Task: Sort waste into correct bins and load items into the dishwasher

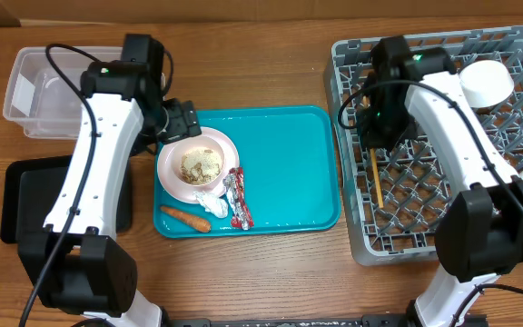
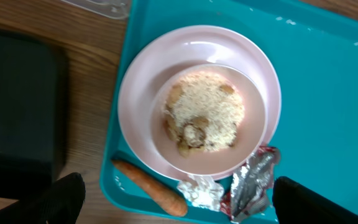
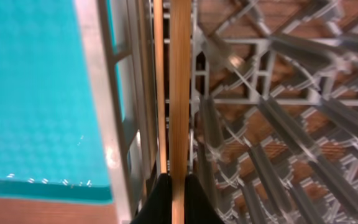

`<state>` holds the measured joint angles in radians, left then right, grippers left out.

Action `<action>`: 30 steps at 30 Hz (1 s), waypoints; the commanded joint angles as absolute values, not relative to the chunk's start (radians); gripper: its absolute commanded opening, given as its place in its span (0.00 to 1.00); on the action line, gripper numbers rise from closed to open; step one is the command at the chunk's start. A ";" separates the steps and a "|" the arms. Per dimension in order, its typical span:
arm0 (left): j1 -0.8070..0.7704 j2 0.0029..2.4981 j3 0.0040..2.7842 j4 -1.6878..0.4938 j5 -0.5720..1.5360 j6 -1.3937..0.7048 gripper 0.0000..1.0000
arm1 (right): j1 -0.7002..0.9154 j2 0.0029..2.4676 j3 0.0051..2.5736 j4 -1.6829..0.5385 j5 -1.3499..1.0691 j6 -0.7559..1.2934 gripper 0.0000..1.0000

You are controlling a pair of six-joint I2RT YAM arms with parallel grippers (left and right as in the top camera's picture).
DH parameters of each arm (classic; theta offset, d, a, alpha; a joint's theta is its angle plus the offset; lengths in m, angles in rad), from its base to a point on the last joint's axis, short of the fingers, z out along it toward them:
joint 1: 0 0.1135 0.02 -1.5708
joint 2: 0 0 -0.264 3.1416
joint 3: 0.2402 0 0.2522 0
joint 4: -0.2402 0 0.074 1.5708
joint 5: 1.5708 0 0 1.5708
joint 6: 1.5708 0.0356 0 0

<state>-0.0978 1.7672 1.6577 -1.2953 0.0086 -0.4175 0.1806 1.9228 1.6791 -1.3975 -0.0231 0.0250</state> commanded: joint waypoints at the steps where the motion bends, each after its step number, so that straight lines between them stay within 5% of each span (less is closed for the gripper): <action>1: -0.136 1.746 1.680 -1.301 0.067 -0.435 0.98 | 0.184 1.921 1.614 -1.341 -0.028 0.003 0.04; 5: -0.190 1.746 1.680 -1.312 0.079 -0.451 0.98 | 0.184 1.921 1.594 -1.317 -0.028 0.002 0.26; 18: -0.408 1.747 1.662 -1.367 0.079 -0.488 0.98 | 0.111 1.736 1.711 -1.312 -0.024 0.134 0.32; 20: -0.441 1.747 1.657 -1.363 0.075 -0.499 0.98 | 0.081 1.703 1.711 -1.306 -0.026 0.159 0.39; 30: -0.494 1.747 1.527 -1.324 0.015 -0.657 0.98 | 0.038 1.684 1.708 -1.338 -0.039 0.157 0.40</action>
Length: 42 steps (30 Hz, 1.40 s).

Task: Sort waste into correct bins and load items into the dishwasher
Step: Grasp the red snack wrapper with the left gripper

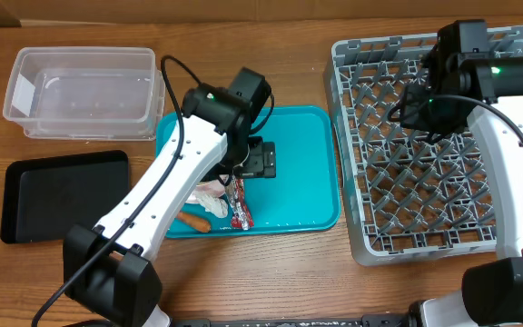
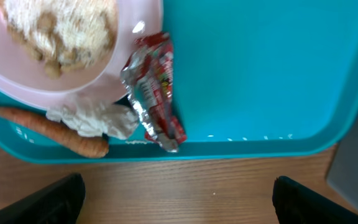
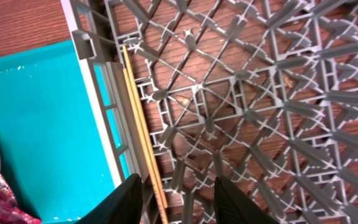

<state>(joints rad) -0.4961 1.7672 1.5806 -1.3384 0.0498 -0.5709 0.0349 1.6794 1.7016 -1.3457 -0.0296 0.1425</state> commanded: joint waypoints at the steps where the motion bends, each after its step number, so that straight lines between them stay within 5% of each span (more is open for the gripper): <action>1: -0.494 1.747 1.505 -1.305 0.017 -0.664 0.98 | 0.038 1.684 1.708 -1.336 -0.039 0.157 0.40; 13: -0.496 1.748 1.290 -1.034 0.043 -0.681 0.86 | 0.038 1.684 1.708 -1.348 -0.039 0.157 0.40; 18: -0.496 1.748 1.261 -0.974 0.035 -0.681 0.73 | 0.038 1.684 1.708 -1.348 -0.039 0.157 0.40; 23: -0.497 1.748 1.261 -0.971 0.007 -0.681 0.48 | 0.038 1.684 1.708 -1.349 -0.039 0.157 0.40; 39: -0.498 1.752 1.216 -0.959 -0.026 -0.681 0.47 | 0.038 1.684 1.708 -1.352 -0.039 0.157 0.40; 42: -0.498 1.752 1.211 -0.956 -0.026 -0.681 0.37 | 0.038 1.684 1.708 -1.352 -0.039 0.157 0.39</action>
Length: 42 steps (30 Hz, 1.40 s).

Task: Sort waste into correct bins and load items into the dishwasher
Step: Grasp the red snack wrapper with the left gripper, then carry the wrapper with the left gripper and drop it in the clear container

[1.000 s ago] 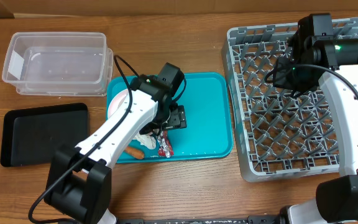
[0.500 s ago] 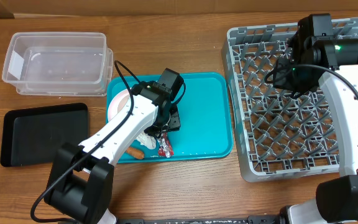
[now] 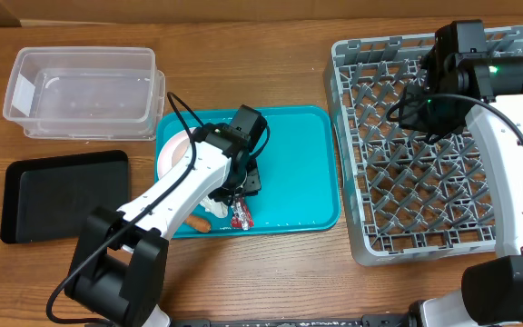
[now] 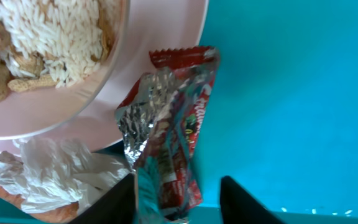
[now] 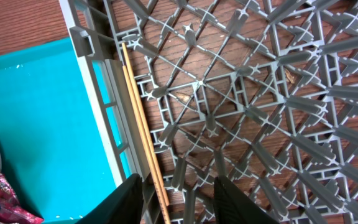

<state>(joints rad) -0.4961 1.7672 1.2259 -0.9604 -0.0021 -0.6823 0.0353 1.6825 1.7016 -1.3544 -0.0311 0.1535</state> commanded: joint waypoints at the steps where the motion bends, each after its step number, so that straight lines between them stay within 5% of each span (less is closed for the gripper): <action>1: -0.498 1.752 1.211 -0.954 -0.026 -0.681 0.30 | 0.038 1.684 1.708 -1.352 -0.038 0.157 0.40; 6: -0.498 1.752 1.220 -0.943 -0.026 -0.678 0.04 | 0.038 1.684 1.708 -1.353 -0.039 0.157 0.39; 21: -0.369 1.749 1.731 -1.153 -0.242 -0.516 0.04 | 0.038 1.684 1.708 -1.367 -0.024 0.157 0.39; 27: -0.223 1.755 1.767 -1.037 -0.383 -0.516 0.04 | 0.038 1.684 1.708 -1.367 -0.024 0.157 0.39; 42: 0.099 1.976 1.762 -0.731 -0.316 -0.515 0.04 | 0.038 1.684 1.708 -1.376 -0.024 0.157 0.39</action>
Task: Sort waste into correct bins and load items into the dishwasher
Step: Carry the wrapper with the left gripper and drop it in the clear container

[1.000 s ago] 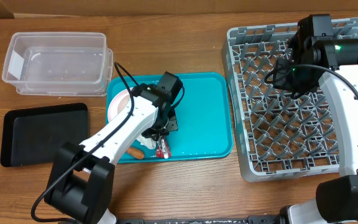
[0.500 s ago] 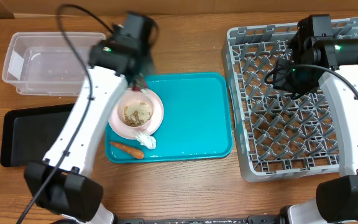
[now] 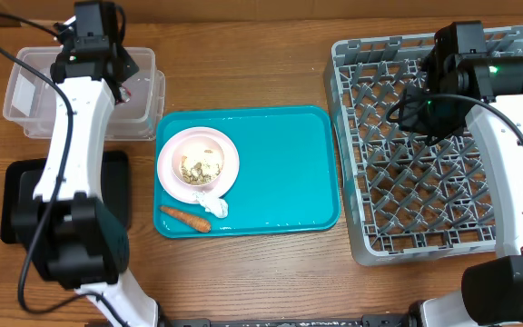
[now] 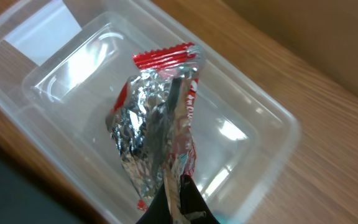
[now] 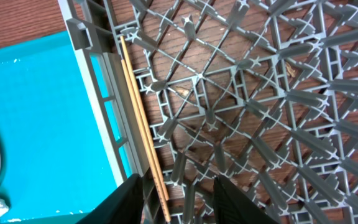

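Observation:
My left gripper (image 4: 176, 200) is shut on a red and silver wrapper (image 4: 158, 122), which hangs over the clear plastic bin (image 4: 247, 127) at the table's far left (image 3: 39, 104). On the teal tray (image 3: 289, 173) sit a pink plate with a bowl of food scraps (image 3: 198, 163), a carrot (image 3: 185, 218) and a crumpled white tissue (image 3: 214, 207). My right gripper (image 5: 178, 202) stands open above the grey dish rack (image 3: 443, 191). Wooden chopsticks (image 5: 138, 118) lie along the rack's left wall.
A black bin (image 3: 21, 200) lies at the front left, partly under my left arm. The rack fills the right side of the wooden table (image 3: 261, 82).
My left gripper was open around the wrapper on the tray. It is now shut on the wrapper and holds it over the clear bin. The right arm has barely moved.
First my left gripper hung open over the pink plate while the right was shut on chopsticks in the rack. Then the right was open above the rack, chopsticks left inside. The left stood over the wrapper, then around it, and now holds it over the clear bin.

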`<state>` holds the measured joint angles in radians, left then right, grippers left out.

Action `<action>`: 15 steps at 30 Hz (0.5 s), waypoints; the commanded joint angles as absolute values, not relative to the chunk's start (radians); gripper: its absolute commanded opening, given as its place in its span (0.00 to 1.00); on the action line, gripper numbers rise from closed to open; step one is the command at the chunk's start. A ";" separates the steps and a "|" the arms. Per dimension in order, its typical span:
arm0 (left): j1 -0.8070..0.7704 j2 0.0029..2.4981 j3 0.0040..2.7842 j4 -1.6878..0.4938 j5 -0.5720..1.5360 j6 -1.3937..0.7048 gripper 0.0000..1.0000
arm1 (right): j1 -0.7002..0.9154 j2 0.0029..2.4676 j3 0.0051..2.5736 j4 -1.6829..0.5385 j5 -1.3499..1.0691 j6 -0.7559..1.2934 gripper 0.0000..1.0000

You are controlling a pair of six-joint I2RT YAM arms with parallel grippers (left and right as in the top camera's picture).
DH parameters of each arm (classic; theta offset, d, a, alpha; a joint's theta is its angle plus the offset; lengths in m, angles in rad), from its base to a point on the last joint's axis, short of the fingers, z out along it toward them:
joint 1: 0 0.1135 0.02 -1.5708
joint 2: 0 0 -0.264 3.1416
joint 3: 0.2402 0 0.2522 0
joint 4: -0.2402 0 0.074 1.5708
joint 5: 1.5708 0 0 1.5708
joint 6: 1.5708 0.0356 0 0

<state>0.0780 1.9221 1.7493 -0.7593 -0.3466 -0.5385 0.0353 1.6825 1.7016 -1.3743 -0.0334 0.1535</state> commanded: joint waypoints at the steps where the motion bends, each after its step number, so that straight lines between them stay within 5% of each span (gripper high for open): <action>1: 0.106 1.992 1.762 -0.714 -0.302 -0.516 0.04 | 0.038 1.684 1.708 -1.380 -0.024 0.157 0.39; 3: 0.114 2.016 1.762 -0.688 -0.276 -0.516 0.10 | 0.038 1.684 1.708 -1.386 -0.024 0.157 0.39; 8: 0.107 2.003 1.765 -0.687 -0.209 -0.445 0.52 | 0.038 1.684 1.708 -1.394 -0.008 0.157 0.39; 15: 0.026 1.839 1.765 -0.967 -0.032 -0.414 0.66 | 0.038 1.684 1.708 -1.400 0.003 0.157 0.39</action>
<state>0.0746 1.9594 1.7493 -0.9192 -0.1463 -0.4442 0.0353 1.6825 1.7016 -1.4029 -0.0116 0.1535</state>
